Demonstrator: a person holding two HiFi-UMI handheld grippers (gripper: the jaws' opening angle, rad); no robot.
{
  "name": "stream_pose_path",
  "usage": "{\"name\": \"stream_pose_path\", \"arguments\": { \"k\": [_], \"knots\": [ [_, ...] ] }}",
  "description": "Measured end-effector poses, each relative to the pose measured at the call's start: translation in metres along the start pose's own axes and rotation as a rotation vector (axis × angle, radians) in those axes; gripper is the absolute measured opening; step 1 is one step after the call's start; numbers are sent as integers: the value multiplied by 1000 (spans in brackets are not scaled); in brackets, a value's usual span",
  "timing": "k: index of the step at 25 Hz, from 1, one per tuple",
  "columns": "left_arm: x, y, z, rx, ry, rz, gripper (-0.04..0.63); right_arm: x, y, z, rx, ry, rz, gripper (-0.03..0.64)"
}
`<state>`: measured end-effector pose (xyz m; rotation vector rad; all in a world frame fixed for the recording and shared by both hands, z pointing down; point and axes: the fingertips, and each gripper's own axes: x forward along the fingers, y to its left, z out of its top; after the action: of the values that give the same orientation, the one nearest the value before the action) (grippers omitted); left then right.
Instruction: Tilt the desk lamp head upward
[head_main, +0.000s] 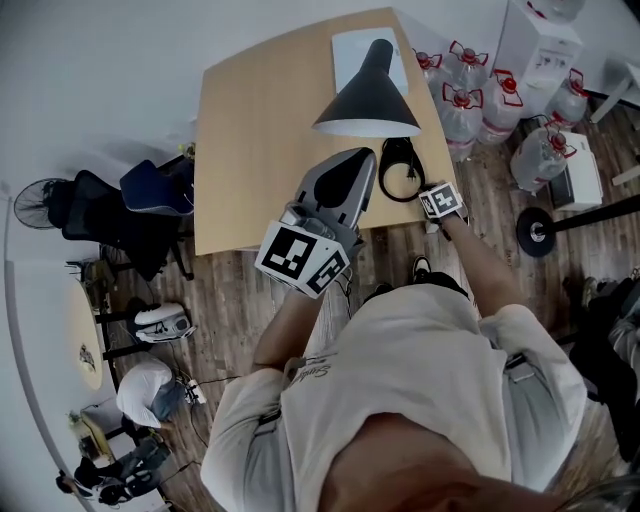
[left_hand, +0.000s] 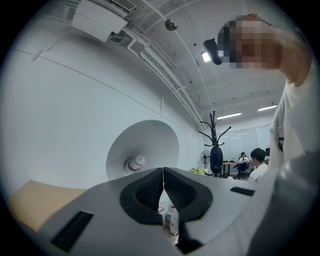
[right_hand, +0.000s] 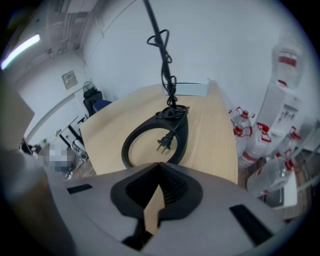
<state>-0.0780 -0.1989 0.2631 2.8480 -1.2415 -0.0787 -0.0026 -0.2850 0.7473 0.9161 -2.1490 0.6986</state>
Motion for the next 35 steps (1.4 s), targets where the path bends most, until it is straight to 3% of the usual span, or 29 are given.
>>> {"name": "stream_pose_path", "arguments": {
  "k": [2, 6, 13, 19, 28, 32, 35],
  "knots": [
    [-14, 4, -13, -41, 30, -9, 15, -10, 9, -7, 94, -19, -2, -6],
    [-38, 25, -43, -106, 101, -7, 15, -39, 41, -6, 134, -70, 19, -6],
    [-80, 52, -123, -105, 263, 42, 15, -121, 106, 25, 56, -250, 40, -6],
    [-107, 38, -165, -113, 305, 8, 15, -192, 155, 52, -21, -395, 4, -6],
    [-122, 9, -147, -88, 288, -43, 15, -295, 205, 96, -119, -653, -64, -6],
    [-126, 5, -131, -166, 255, -43, 15, -328, 225, 119, -177, -739, -57, -5],
    [-129, 2, -108, -172, 212, -29, 15, -356, 233, 133, -231, -800, -72, -6]
  ]
}}
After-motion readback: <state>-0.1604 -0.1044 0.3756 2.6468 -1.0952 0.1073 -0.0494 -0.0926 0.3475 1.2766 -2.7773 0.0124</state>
